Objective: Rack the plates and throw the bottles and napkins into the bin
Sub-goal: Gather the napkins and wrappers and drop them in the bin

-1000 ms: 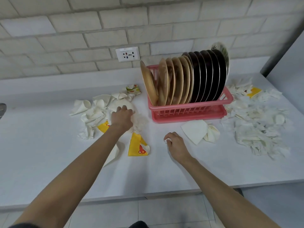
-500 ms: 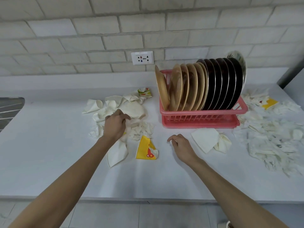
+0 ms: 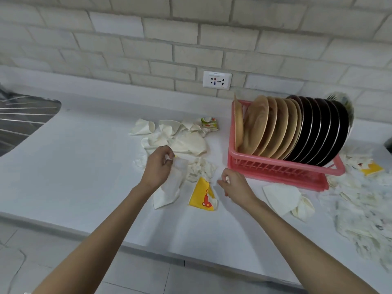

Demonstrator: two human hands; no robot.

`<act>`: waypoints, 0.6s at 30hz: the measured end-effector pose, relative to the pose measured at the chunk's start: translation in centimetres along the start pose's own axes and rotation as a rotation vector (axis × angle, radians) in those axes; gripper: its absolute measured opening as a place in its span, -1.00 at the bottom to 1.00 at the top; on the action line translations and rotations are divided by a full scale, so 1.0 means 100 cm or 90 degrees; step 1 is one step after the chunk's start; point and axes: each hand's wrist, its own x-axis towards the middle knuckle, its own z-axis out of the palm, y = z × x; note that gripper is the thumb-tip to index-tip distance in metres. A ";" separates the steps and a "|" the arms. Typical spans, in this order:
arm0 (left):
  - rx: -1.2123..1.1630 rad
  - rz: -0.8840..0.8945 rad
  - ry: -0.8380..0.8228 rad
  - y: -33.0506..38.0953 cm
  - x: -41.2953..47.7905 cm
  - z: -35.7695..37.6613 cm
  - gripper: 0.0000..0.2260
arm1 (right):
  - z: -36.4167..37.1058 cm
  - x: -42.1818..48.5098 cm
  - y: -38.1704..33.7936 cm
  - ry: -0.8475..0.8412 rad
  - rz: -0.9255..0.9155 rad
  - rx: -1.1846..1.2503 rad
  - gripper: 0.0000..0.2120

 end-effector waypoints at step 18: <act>-0.128 -0.115 0.006 -0.041 -0.096 -0.027 -0.65 | 0.013 0.038 -0.002 -0.063 0.018 -0.151 -0.81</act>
